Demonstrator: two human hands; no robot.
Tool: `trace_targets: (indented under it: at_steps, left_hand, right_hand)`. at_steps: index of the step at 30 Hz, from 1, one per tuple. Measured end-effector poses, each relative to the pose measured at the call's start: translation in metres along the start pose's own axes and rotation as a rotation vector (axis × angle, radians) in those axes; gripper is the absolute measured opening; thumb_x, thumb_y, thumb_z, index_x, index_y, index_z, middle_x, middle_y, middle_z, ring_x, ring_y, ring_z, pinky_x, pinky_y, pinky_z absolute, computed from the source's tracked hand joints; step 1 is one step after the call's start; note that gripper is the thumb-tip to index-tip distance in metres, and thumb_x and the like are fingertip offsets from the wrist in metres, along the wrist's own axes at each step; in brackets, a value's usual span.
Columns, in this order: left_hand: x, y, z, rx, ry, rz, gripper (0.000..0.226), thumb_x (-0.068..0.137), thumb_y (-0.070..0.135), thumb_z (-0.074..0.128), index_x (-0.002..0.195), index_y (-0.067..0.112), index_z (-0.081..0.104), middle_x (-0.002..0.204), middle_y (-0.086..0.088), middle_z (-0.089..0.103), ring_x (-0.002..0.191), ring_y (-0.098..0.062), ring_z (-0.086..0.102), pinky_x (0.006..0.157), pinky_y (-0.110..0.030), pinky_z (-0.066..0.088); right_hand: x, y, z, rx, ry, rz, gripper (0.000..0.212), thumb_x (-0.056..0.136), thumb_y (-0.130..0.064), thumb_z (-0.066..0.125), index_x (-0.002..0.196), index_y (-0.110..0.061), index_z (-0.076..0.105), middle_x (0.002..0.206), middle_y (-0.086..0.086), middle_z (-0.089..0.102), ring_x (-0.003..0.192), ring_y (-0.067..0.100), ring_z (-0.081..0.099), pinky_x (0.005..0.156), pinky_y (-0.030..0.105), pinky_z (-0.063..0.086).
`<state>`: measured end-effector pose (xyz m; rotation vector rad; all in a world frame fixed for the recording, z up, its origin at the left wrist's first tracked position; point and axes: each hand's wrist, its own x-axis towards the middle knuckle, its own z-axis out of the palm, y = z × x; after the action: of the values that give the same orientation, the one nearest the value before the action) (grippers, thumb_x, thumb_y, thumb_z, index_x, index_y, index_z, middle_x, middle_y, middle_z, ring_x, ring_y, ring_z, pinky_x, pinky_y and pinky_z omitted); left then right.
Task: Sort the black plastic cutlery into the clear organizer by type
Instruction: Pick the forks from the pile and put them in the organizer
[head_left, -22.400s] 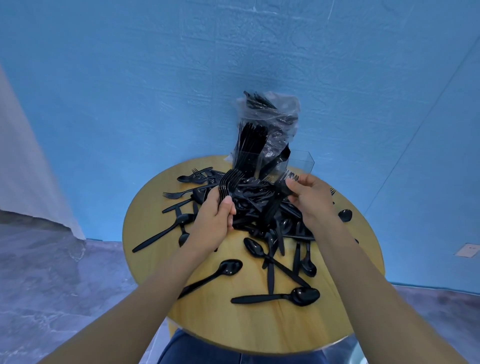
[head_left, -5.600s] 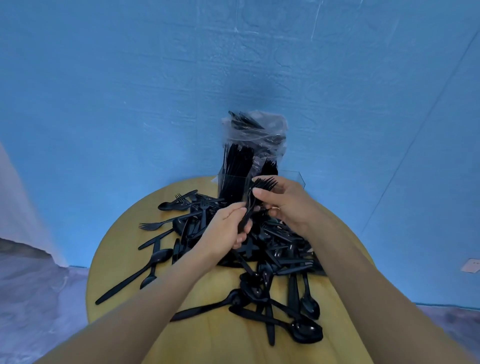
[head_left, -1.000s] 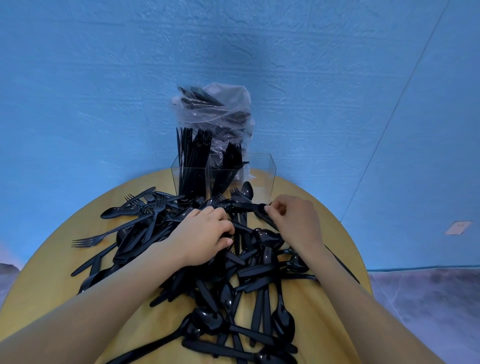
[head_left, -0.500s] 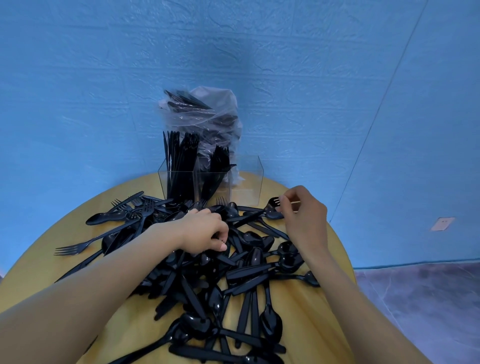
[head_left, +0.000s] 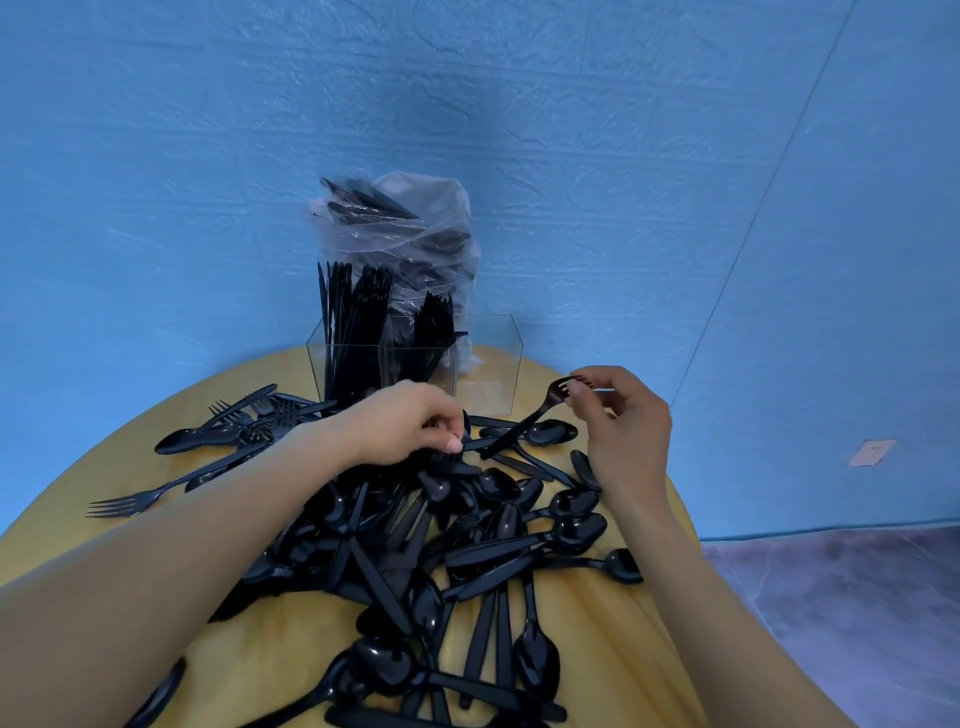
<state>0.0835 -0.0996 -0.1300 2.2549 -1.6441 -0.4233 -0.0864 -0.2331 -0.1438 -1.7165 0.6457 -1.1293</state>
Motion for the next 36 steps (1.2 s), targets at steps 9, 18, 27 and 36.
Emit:
trace_targets:
  at_steps: [9,18,27,36]
  left_hand:
    - [-0.008,0.003,-0.031,-0.075,0.469,0.136,0.002,0.084,0.020,0.068,0.083,0.019,0.067,0.083,0.006,0.059,0.078,-0.003,0.054,0.071,-0.011,0.038]
    - [-0.010,0.015,-0.047,-0.086,0.715,0.153,0.006,0.086,0.018,0.067,0.085,0.012,0.069,0.080,0.008,0.054,0.074,-0.005,0.052,0.069,-0.008,0.036]
    - [-0.013,0.042,-0.051,-0.215,0.769,0.164,0.006,0.082,0.020,0.071,0.084,0.015,0.071,0.077,0.015,0.056,0.072,0.002,0.052,0.066,-0.004,0.034]
    - [-0.021,0.049,-0.035,-0.408,0.567,0.005,0.004,0.083,0.020,0.071,0.081,0.018,0.070,0.069,0.009,0.061,0.053,0.007,0.049,0.058,-0.009,0.036]
  right_hand:
    - [0.002,-0.014,0.007,0.072,0.019,-0.179,0.025,0.087,-0.009,0.066,0.081,-0.034,0.065,0.088,0.000,0.066,0.081,0.014,0.062,0.072,0.027,0.050]
    - [0.012,-0.057,-0.004,0.131,0.070,-0.410,0.021,0.088,-0.011,0.063,0.087,-0.032,0.066,0.087,-0.004,0.060,0.081,0.014,0.058,0.069,0.029,0.046]
    - [0.000,-0.067,0.024,0.074,-0.268,-0.182,0.018,0.080,-0.009,0.072,0.076,-0.024,0.063,0.070,-0.008,0.058,0.065,0.003,0.047,0.063,0.016,0.040]
    - [-0.025,-0.051,0.031,-0.026,-0.414,-0.007,0.015,0.094,-0.022,0.055,0.092,-0.023,0.040,0.076,0.006,0.052,0.060,0.011,0.044,0.054,0.020,0.037]
